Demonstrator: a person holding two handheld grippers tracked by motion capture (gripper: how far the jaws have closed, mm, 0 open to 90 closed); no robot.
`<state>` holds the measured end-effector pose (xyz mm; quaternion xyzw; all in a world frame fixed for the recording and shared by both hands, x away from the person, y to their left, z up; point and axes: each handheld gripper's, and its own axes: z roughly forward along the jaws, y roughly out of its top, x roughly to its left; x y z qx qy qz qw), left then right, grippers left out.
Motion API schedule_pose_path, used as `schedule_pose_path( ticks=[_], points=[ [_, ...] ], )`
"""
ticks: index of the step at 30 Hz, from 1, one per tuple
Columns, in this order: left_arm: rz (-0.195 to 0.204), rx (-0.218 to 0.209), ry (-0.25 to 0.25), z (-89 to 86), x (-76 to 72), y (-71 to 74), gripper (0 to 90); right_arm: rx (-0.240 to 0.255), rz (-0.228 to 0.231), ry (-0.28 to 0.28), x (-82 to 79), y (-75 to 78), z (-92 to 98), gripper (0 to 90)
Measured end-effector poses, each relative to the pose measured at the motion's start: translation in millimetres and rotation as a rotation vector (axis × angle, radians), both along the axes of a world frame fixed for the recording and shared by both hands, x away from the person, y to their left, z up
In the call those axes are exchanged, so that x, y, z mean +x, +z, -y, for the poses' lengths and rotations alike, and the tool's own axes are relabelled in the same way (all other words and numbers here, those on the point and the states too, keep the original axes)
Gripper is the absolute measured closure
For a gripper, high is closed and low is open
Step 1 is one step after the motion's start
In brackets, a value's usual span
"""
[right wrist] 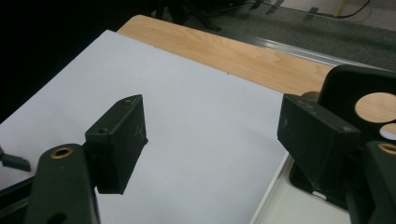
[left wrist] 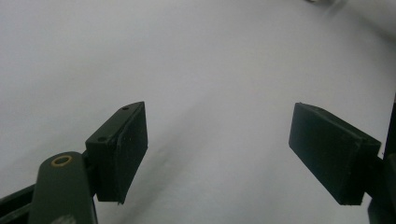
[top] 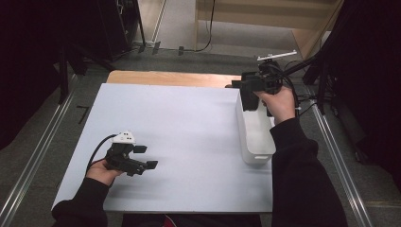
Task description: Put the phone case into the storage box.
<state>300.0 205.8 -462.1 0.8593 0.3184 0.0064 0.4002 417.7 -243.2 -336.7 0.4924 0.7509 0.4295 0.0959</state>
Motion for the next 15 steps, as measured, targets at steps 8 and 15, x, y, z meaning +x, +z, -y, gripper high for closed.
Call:
schedule_pose_path(
  ticks=[8,15],
  points=[
    [0.000,0.002,0.000,0.1,0.0,0.0,19.2,0.005,-0.006,0.041,-18.4,-4.8,-3.0,22.4],
    [0.001,0.004,-0.003,0.0,-0.1,0.4,19.2,0.018,-0.003,0.081,-34.6,-9.0,-7.6,22.4]
  ],
)
